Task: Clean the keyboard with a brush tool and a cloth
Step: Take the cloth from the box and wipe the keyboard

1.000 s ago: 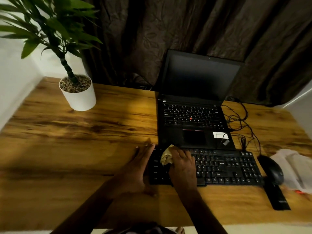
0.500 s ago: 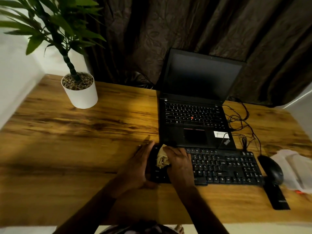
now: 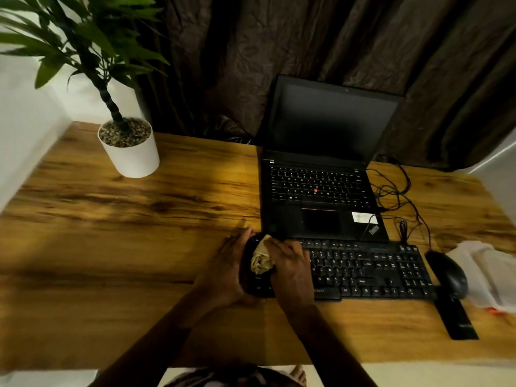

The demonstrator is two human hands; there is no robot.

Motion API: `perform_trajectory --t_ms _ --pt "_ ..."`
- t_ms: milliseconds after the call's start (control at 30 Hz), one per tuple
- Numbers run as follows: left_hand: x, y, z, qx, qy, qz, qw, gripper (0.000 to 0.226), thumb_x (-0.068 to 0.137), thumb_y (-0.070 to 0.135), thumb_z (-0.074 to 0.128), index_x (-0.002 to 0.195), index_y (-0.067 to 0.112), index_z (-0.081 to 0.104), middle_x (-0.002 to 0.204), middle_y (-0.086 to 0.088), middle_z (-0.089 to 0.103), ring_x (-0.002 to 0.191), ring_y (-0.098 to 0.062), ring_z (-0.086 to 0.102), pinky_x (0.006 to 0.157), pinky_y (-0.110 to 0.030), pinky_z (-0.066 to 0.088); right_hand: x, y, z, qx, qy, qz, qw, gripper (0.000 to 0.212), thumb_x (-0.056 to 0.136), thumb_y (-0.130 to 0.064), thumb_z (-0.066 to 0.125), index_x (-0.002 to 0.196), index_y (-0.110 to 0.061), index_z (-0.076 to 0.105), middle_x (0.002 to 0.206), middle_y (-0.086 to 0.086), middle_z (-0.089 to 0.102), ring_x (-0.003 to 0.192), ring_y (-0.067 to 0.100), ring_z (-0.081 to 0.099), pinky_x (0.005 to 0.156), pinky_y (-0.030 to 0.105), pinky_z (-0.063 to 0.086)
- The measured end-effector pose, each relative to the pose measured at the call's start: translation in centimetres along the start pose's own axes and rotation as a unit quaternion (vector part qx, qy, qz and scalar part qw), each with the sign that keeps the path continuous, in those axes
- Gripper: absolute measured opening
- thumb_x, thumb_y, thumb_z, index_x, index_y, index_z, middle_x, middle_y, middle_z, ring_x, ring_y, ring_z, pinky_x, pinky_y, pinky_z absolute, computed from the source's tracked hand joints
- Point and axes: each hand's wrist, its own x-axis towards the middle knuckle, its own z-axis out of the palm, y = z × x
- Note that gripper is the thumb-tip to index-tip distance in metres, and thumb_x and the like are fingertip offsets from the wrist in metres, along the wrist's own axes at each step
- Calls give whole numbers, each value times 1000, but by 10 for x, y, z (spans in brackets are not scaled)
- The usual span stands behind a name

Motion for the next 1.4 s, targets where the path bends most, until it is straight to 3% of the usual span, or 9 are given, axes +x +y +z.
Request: perform_trajectory --t_ms 133,367,533,633,833,933,1033,1167,1400 --pt "-1 4 -3 -2 7 20 1000 152 42 78 77 155 32 -13 161 9 22 148 -12 16 120 -41 22 2 -4 1 10 -23 -37 999 56 71 -15 39 119 -18 68 120 -6 69 101 22 56 78 38 47" --pt "-1 3 -3 -5 5 5 1000 154 38 77 79 156 34 -11 162 10 19 149 -14 13 122 -40 20 1 6 -1 -16 -4 16 1000 52 72 -13 42 118 -19 67 112 -3 72 99 25 58 75 39 48" --pt "-2 4 -2 -23 20 19 999 137 49 93 58 155 34 -7 161 7 22 148 -12 17 120 -42 23 4 -10 4 -13 -14 -32 999 45 78 -22 43 116 -19 67 110 -4 71 104 24 60 78 38 43" --pt "-2 7 -4 -7 6 13 1000 153 37 84 73 155 32 -10 161 6 21 149 -14 16 122 -38 19 1 8 1 -26 -6 -17 999 46 76 -19 45 115 -21 69 111 -5 72 107 24 60 81 39 44" --pt "0 2 -2 -19 14 -4 1000 154 37 72 84 152 43 -13 160 7 25 146 -14 21 119 -40 27 1 2 7 -19 12 -2 1000 46 70 -9 73 116 -18 70 115 -3 72 105 23 60 82 36 50" --pt "-2 4 -3 -23 13 2 1000 153 38 72 83 150 45 -17 160 7 25 146 -13 20 120 -38 24 0 3 7 -5 9 -41 999 47 75 -12 65 121 -21 68 122 -6 69 104 23 59 82 36 51" --pt "-3 6 -5 -16 8 15 1000 154 38 76 81 146 49 -24 160 7 21 146 -14 19 120 -37 23 -4 28 -2 -30 36 -21 999 44 76 -12 62 117 -24 69 116 -7 71 97 24 60 76 37 50" --pt "-3 6 -5 -20 9 16 1000 154 41 71 85 149 45 -21 161 8 19 147 -12 17 117 -29 18 -9 47 -5 -48 73 42 995 44 75 -11 67 117 -21 70 104 -2 74 94 28 59 74 39 49" --pt "-3 5 -6 -11 12 22 1000 154 41 75 83 152 40 -17 162 9 18 148 -12 16 119 -33 20 -10 50 -5 -60 58 5 996 46 76 -11 56 120 -22 67 107 -2 74 94 28 59 74 40 49"
